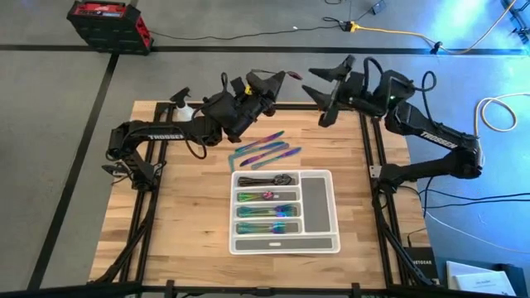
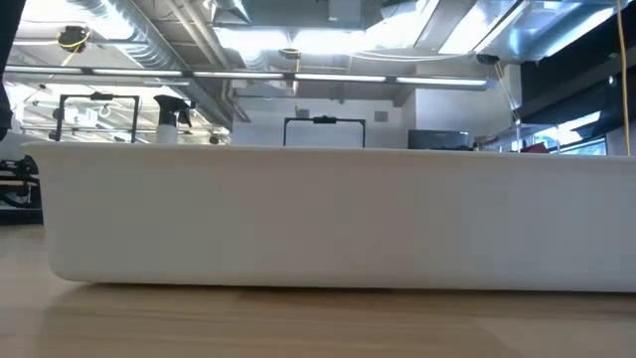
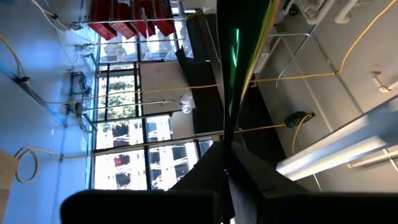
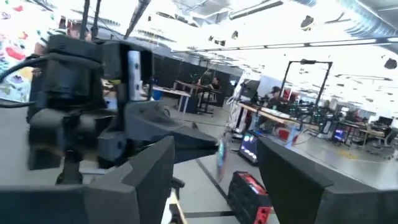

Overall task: Sort silverware
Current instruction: Put the purple spoon into the white silverware tray

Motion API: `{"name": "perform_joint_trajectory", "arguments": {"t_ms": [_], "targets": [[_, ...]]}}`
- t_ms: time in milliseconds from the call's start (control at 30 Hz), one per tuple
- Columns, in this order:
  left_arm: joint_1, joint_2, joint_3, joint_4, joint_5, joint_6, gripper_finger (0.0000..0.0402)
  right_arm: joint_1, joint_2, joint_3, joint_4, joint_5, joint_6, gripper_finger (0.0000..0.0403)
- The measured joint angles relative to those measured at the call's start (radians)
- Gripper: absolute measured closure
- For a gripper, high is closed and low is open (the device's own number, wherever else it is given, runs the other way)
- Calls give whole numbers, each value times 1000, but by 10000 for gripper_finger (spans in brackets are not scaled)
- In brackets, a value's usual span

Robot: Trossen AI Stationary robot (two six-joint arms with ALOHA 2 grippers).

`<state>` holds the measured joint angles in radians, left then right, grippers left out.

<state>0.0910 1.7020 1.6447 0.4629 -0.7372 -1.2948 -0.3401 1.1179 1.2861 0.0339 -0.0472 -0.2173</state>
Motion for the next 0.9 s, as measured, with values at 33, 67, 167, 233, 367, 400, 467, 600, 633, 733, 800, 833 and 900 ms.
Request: {"name": "perform_joint_trajectory", "arguments": {"t_ms": [33,67,167,233,367,400,467,600,633,733,800,833,900], "targets": [[0,0,0,0,0,-6,401,0,9,5,-3,4,0,191],[0,0,0,-2,1,-11,401,0,17,9,-6,8,-1,191],[0,0,0,-2,16,-15,401,0,38,16,-8,11,-1,192],[-1,0,0,-1,22,-19,401,0,50,24,-3,11,-1,195],[-9,0,0,-3,28,-26,401,0,81,33,1,11,-1,228],[-11,0,0,-2,31,-27,401,0,88,38,1,11,-1,241],[-18,0,0,-2,31,-25,401,0,97,46,3,11,-2,269],[-25,0,0,-4,34,-14,401,0,107,50,11,11,-5,324],[-27,0,0,-3,35,-14,401,0,107,50,18,11,-5,338],[-27,0,0,-2,38,1,401,0,106,50,21,15,-5,385],[-29,0,0,0,41,21,401,0,105,50,22,29,-4,396],[-30,0,0,1,43,28,401,0,104,50,19,30,-1,395],[-32,0,0,5,44,46,401,0,104,59,9,30,6,398]]}}
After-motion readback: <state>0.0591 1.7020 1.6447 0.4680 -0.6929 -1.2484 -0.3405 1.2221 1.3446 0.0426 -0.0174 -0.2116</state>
